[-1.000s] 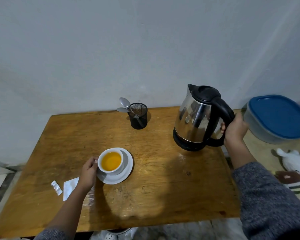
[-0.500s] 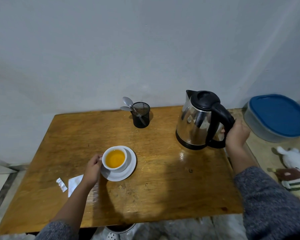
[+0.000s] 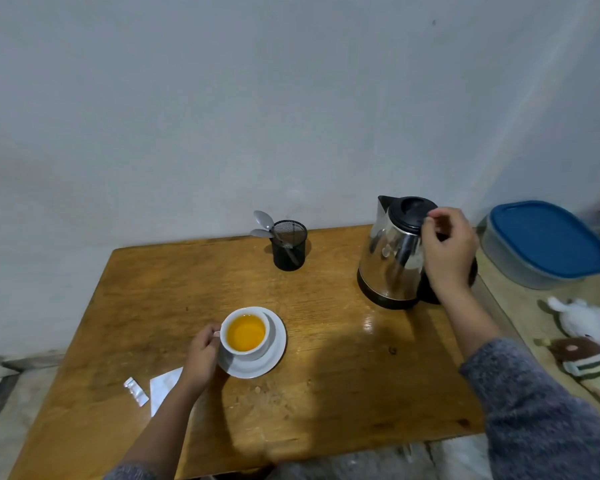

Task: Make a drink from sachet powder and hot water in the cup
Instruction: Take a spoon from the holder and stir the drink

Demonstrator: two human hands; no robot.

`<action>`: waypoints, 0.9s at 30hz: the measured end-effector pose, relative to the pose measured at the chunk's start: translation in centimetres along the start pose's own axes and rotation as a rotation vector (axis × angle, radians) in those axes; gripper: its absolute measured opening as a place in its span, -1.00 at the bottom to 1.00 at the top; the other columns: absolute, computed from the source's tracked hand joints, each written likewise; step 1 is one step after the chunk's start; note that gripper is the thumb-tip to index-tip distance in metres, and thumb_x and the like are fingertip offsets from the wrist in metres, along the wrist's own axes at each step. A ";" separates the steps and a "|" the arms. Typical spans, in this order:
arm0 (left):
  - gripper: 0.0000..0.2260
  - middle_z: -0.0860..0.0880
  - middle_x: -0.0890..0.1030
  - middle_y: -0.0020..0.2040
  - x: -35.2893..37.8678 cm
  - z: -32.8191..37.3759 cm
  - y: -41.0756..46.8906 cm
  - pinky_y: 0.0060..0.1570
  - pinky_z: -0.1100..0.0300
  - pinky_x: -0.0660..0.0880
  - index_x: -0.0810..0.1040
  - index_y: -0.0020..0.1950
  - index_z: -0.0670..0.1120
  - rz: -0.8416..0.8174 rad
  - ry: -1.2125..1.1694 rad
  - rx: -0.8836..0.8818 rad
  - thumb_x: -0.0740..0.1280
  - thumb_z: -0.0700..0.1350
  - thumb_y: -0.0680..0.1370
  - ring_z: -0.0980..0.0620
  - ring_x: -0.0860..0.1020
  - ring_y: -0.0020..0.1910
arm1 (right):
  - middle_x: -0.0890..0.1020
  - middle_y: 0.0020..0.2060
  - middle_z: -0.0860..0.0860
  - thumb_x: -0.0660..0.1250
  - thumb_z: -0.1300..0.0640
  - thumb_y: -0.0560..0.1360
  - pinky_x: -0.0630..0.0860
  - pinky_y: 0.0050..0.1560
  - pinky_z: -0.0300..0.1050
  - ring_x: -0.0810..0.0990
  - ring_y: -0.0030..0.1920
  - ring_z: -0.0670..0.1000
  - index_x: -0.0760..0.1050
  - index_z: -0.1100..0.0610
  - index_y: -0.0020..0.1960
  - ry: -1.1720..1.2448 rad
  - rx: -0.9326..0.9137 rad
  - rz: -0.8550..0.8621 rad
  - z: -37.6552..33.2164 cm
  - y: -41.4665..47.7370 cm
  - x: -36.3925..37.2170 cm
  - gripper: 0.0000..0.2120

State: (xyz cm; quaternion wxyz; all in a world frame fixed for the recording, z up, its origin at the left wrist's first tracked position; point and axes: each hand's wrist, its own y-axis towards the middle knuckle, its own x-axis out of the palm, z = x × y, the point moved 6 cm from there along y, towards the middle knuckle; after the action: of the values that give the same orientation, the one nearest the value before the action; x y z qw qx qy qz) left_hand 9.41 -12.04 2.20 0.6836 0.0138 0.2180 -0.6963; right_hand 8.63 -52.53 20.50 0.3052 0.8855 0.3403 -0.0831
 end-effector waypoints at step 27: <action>-0.84 0.10 0.48 0.08 -1.4 -1.0 2.3 0.05 0.27 0.37 0.44 0.01 0.14 -0.296 0.216 0.072 0.12 -0.09 0.60 0.20 0.44 0.10 | 0.60 0.05 0.12 0.19 0.10 0.54 0.44 0.04 -0.06 0.58 0.11 0.17 0.54 0.18 0.07 -1.034 -0.179 -1.041 1.2 -1.8 33.4 -0.77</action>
State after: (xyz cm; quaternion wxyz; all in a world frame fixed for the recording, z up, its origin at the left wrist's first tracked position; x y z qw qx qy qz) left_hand 11.47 -10.29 1.10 0.5453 0.0808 0.2645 -0.7913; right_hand 32.72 -33.73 6.79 0.4189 0.4290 0.5345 -0.5957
